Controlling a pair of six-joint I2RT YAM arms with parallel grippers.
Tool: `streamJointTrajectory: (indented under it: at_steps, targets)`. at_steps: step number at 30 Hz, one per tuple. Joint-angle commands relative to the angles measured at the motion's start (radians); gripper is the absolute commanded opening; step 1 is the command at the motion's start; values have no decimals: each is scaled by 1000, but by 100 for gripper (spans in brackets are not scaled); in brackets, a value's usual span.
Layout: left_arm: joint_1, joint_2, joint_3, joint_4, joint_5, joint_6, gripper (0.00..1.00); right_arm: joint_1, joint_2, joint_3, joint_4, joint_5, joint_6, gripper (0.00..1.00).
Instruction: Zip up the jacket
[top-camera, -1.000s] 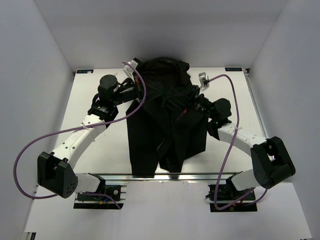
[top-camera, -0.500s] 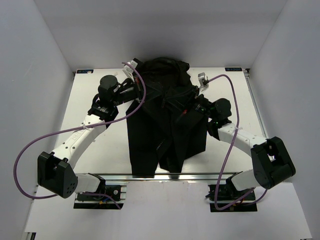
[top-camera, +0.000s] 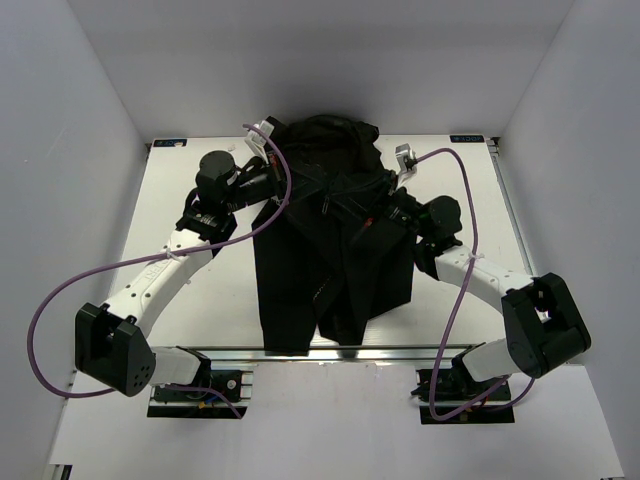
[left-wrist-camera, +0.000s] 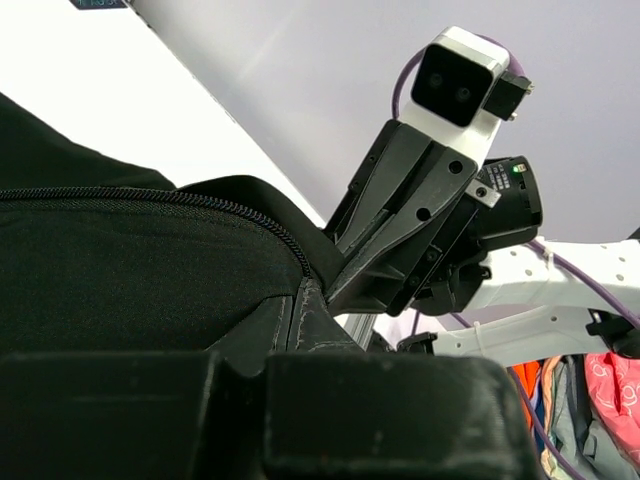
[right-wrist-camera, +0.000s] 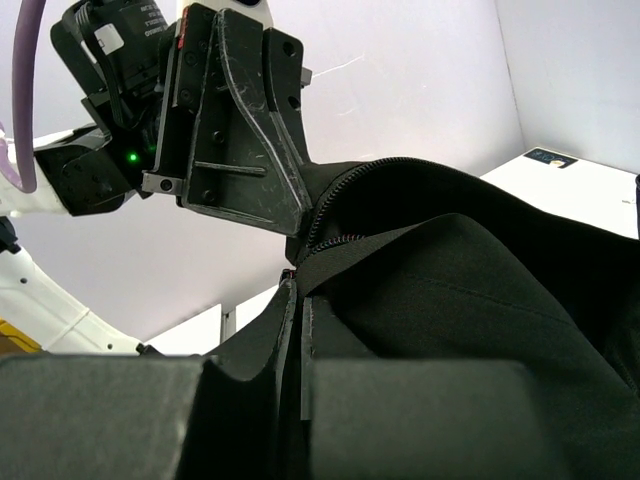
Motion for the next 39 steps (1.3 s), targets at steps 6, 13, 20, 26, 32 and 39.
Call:
streamJointTrajectory:
  at_steps: [6, 13, 20, 26, 32, 39]
  targets:
    - [-19, -22, -20, 40, 6, -12, 0, 17, 10, 61, 86, 73, 19, 0]
    - [-20, -44, -23, 17, 0, 13, 0, 17, -11, 34, 115, 111, 19, 0]
    - [-20, -73, -28, -8, -34, 22, 0, 17, -28, 18, 63, 62, -21, 0]
    - [-20, -82, -34, -5, -48, 21, 0, 17, -62, 2, 20, 4, -38, 0]
    - [-20, -88, -36, 1, -61, 19, 0, 17, -76, -9, -4, -24, -41, 0]
    - [-20, -90, -37, 8, -60, 15, 0, 19, -74, 6, -69, -5, -84, 0]
